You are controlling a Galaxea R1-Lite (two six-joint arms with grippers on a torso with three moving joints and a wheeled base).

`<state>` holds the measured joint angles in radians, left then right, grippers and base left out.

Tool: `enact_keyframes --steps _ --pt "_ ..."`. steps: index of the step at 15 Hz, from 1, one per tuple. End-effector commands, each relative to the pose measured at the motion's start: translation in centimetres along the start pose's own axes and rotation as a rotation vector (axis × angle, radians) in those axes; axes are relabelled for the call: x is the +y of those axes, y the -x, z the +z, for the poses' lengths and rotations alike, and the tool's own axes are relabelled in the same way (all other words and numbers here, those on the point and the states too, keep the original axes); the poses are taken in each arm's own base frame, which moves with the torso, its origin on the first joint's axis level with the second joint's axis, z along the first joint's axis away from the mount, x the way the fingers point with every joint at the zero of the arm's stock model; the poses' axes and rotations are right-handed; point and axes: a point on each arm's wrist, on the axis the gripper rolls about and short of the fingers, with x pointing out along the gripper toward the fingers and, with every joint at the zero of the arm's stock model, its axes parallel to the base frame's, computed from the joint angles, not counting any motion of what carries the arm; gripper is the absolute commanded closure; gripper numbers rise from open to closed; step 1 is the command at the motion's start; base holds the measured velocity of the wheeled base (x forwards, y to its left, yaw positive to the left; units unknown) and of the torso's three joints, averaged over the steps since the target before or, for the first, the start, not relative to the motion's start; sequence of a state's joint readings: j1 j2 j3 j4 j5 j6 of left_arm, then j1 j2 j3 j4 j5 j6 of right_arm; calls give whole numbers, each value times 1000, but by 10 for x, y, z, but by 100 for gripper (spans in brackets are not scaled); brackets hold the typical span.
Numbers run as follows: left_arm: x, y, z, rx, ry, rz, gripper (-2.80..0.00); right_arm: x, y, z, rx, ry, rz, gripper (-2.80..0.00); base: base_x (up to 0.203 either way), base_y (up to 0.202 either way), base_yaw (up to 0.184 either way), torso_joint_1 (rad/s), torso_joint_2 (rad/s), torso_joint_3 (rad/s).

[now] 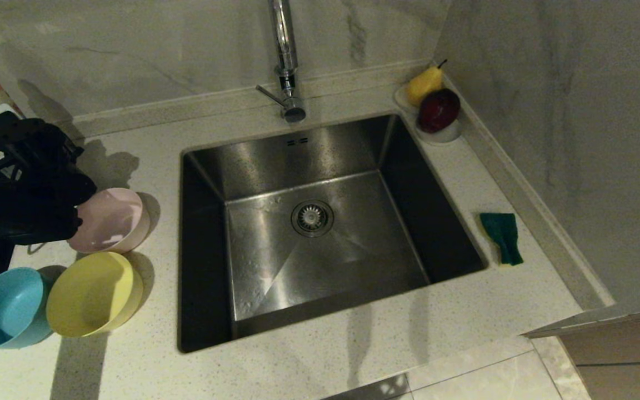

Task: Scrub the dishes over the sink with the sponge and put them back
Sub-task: Place the dish soap on the table

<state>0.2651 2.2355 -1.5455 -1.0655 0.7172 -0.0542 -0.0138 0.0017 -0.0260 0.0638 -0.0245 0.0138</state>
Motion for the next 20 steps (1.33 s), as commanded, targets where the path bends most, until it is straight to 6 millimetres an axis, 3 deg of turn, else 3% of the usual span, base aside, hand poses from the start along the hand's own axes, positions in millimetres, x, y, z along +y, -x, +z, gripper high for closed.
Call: enact_keyframes --steps 1,6,20 --pt "-2 -2 -1 -11 12 5 0 0 0 0 -1 0 0 0 0 0 0 0 0 0" --pt "-3 -4 -14 -22 29 4 0 0 0 0 1 0 0 0 0 0 0 0 0 0" --pt "-13 -5 -7 -54 67 -12 0 0 0 0 1 0 0 0 0 0 0 0 0 0"
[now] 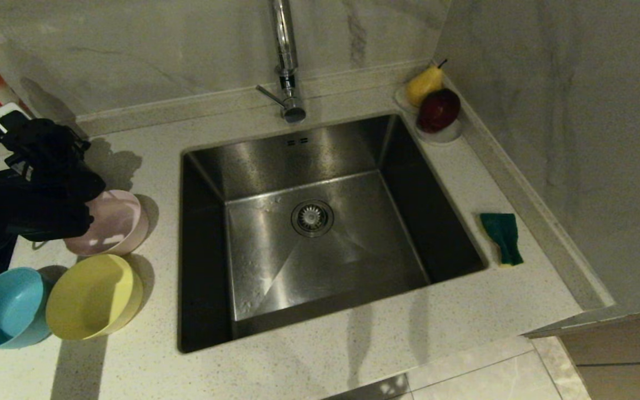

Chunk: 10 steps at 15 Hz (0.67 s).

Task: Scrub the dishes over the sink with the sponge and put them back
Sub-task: Place the dish soap on the table

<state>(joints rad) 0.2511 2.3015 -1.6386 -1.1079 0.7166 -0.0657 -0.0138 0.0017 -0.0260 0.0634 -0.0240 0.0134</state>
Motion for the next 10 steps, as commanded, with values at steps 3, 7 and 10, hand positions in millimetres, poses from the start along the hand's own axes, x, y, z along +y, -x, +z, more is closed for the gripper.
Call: enact_keyframes --steps 3,7,10 --pt "-1 -3 0 -15 8 5 0 0 0 0 1 1 0 0 0 0 0 0 0 0" --pt "0 -3 -4 -9 0 7 0 0 0 0 2 1 0 0 0 0 0 0 0 0" --pt "3 -1 -13 18 -23 11 0 0 0 0 2 0 -1 0 0 0 0 0 0 0"
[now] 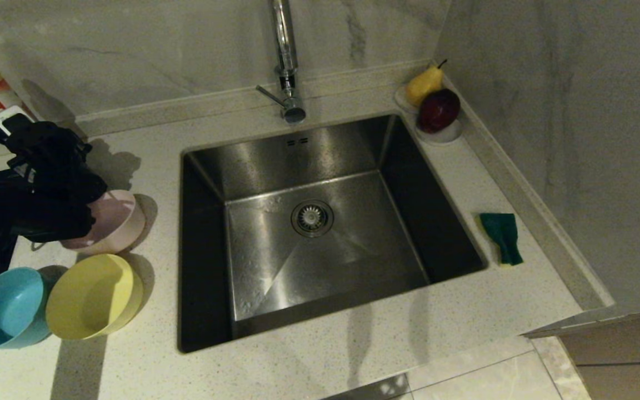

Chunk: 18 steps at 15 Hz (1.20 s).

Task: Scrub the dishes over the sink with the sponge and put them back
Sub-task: Place the dish soap on the table

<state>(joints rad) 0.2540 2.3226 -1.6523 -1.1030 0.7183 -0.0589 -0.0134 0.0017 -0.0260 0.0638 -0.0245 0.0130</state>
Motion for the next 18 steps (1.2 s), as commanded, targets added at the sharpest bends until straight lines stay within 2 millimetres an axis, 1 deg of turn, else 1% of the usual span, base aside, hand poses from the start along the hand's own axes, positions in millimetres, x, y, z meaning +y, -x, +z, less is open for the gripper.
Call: enact_keyframes --steps 1,2,5,7,9,11,13,15,18 --pt "2 1 -5 9 -5 5 -97 0 0 0 1 -1 0 0 0 0 0 0 0 0" --pt "2 1 -3 7 -3 5 -280 0 0 0 0 -1 0 0 0 0 0 0 0 0" --pt "1 1 12 -12 17 3 -280 0 0 0 1 -1 0 0 0 0 0 0 0 0" --pt "1 2 31 -37 40 2 -280 0 0 0 0 0 0 0 0 0 0 0 0 0" --pt "3 4 45 -48 53 1 -280 0 0 0 2 -1 0 0 0 0 0 0 0 0" --pt "5 9 65 -66 74 -1 -280 0 0 0 2 0 0 0 0 0 0 0 0 0" --pt "8 14 96 -101 103 -6 -280 0 0 0 2 1 0 0 0 0 0 0 0 0" --pt "14 23 135 -136 133 -12 -280 0 0 0 2 0 0 0 0 0 0 0 0 0" --pt "29 45 214 -224 202 -23 -280 0 0 0 1 0 0 0 0 0 0 0 0 0"
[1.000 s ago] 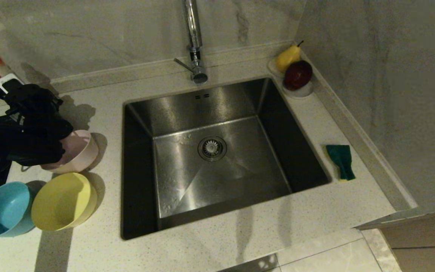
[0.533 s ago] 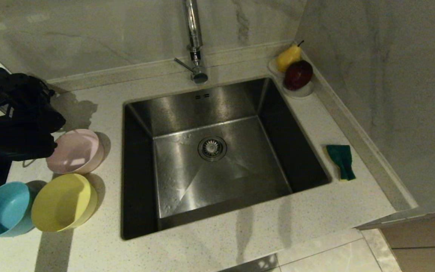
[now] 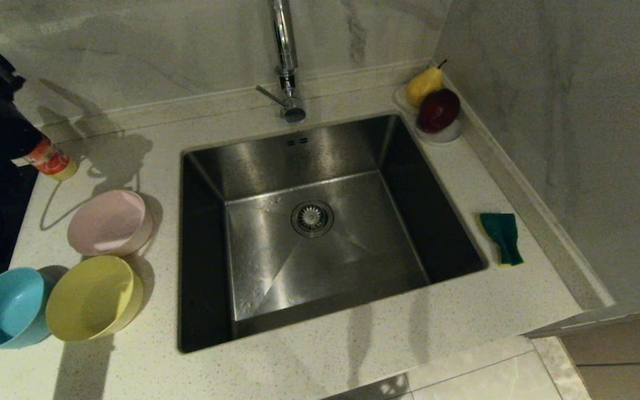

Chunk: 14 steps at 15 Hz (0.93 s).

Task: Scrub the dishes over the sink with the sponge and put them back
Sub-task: Place the dish soap on the table, then turn on the faucet

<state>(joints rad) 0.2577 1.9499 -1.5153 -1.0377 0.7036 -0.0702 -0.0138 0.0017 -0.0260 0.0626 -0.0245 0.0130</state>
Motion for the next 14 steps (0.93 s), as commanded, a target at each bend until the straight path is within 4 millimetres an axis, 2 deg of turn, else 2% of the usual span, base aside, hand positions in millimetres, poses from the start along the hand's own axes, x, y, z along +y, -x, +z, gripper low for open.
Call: enact_keyframes --steps 1,3,4,7,10,14 --pt "6 15 93 -112 92 -10 -280 0 0 0 2 -1 0 0 0 0 0 0 0 0" --pt "12 26 129 -96 80 -32 -280 0 0 0 3 -1 0 0 0 0 0 0 0 0" --pt "16 32 144 -86 71 -45 0 0 0 0 2 -1 0 0 0 0 0 0 0 0" --pt "33 55 177 3 3 -69 0 0 0 0 1 -1 0 0 0 0 0 0 0 0" --pt "56 87 180 165 -104 -142 0 0 0 0 1 0 0 0 0 0 0 0 0 0" --pt "91 154 188 461 -198 -397 0 0 0 0 2 0 0 0 0 0 0 0 0 0"
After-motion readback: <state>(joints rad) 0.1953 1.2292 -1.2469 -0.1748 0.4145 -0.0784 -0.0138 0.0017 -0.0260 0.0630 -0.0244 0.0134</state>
